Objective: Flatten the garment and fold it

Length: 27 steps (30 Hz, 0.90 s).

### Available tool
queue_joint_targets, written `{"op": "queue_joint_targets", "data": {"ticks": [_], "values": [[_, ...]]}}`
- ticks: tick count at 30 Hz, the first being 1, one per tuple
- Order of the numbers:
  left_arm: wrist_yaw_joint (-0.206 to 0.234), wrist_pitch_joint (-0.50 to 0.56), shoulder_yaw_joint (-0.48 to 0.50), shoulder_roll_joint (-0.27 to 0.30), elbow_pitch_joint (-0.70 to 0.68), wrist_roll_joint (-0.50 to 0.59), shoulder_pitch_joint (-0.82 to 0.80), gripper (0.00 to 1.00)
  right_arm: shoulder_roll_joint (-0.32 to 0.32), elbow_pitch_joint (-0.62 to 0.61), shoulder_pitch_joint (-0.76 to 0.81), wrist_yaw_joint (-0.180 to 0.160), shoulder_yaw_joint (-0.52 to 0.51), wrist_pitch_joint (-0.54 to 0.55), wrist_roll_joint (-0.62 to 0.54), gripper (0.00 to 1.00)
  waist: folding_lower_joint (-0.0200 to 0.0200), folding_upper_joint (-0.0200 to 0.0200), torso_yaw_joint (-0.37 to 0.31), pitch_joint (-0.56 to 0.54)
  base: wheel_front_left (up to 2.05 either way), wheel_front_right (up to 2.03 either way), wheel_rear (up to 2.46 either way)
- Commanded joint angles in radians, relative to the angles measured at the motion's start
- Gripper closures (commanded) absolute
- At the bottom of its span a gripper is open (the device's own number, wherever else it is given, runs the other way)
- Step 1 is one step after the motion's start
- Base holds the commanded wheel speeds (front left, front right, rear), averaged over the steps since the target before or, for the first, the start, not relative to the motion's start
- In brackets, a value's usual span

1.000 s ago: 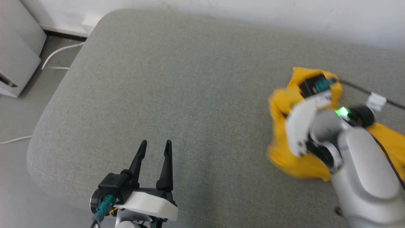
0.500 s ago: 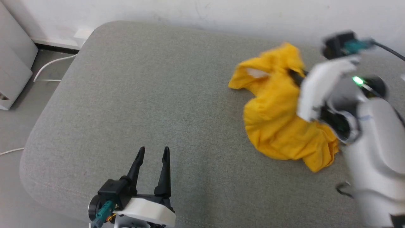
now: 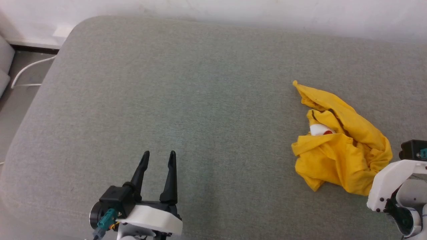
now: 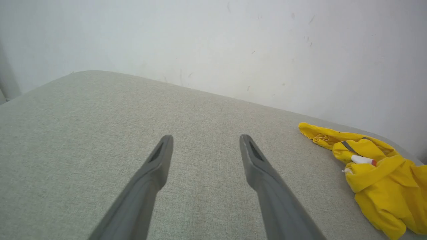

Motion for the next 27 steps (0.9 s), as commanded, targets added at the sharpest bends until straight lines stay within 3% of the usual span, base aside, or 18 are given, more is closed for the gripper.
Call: {"op": "queue_joint_targets", "data": {"ticks": [1,2,9,18,23,27], "values": [[-0.006,-0.005,0.004,-0.001,-0.005,0.007,-0.018,0.0,0.017,-0.005,0.009,-0.001,0.0,-0.011,-0.015,0.29,0.0,0.0,-0.029,0.018,0.0,0.0,0.0],[-0.006,-0.005,0.004,-0.001,-0.005,0.008,-0.021,0.0,0.028,-0.007,0.007,-0.001,-0.007,-0.025,-0.02,0.0,0.0,0.0,-0.035,0.019,0.0,0.0,0.0],[-0.005,-0.005,0.009,-0.001,0.0,0.011,-0.027,0.0,0.046,-0.093,-0.067,-0.001,0.049,-0.058,-0.013,0.0,0.0,0.0,-0.062,0.016,0.0,0.0,0.0],[-0.001,-0.005,-0.004,-0.001,-0.004,-0.004,-0.031,0.0,-0.05,-0.363,-0.157,-0.001,0.195,0.108,0.07,0.0,0.0,0.0,-0.054,0.028,0.0,0.0,0.0],[-0.001,-0.005,-0.007,-0.001,-0.001,-0.007,-0.036,0.0,-0.118,-0.37,-0.16,-0.001,0.349,0.258,0.109,0.0,0.0,0.0,-0.036,0.032,0.0,0.0,0.0],[-0.004,-0.005,-0.01,-0.001,-0.001,-0.004,-0.046,0.0,-0.198,-0.312,-0.18,-0.001,0.475,0.292,0.112,0.0,0.0,0.0,-0.012,0.04,0.0,0.0,0.0]]}}
